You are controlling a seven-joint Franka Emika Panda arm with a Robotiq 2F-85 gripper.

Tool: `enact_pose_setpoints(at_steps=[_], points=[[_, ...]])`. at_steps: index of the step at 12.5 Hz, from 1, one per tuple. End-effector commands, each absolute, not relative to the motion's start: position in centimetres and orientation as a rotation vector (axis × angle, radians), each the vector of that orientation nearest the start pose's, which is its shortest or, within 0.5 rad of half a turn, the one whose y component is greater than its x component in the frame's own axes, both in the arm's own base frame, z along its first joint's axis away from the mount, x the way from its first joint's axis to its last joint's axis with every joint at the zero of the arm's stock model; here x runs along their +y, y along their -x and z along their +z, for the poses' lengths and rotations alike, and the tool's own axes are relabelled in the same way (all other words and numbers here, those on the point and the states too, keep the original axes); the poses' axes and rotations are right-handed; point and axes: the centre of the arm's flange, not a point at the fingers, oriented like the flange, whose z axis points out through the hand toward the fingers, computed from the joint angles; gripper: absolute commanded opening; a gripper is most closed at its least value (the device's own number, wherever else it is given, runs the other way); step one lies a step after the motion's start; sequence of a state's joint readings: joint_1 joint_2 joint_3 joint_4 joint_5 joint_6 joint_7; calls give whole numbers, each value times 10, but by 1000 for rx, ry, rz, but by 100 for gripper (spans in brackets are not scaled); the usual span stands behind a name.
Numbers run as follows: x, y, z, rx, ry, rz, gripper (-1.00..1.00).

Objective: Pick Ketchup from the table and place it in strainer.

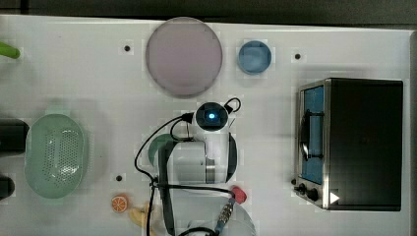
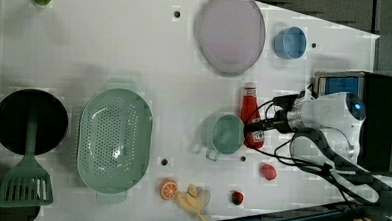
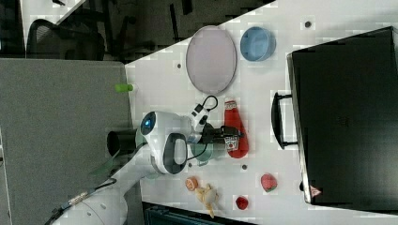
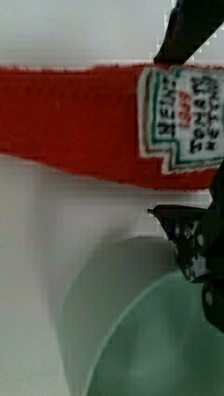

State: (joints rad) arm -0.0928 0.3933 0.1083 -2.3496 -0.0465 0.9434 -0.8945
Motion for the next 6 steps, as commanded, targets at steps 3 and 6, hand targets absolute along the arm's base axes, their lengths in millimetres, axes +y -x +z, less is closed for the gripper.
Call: enact_pose_setpoints(at_steps=[3, 6], points=[[9, -496, 159, -296, 3101, 190, 24], [4, -508, 180, -281, 3113, 120, 24]])
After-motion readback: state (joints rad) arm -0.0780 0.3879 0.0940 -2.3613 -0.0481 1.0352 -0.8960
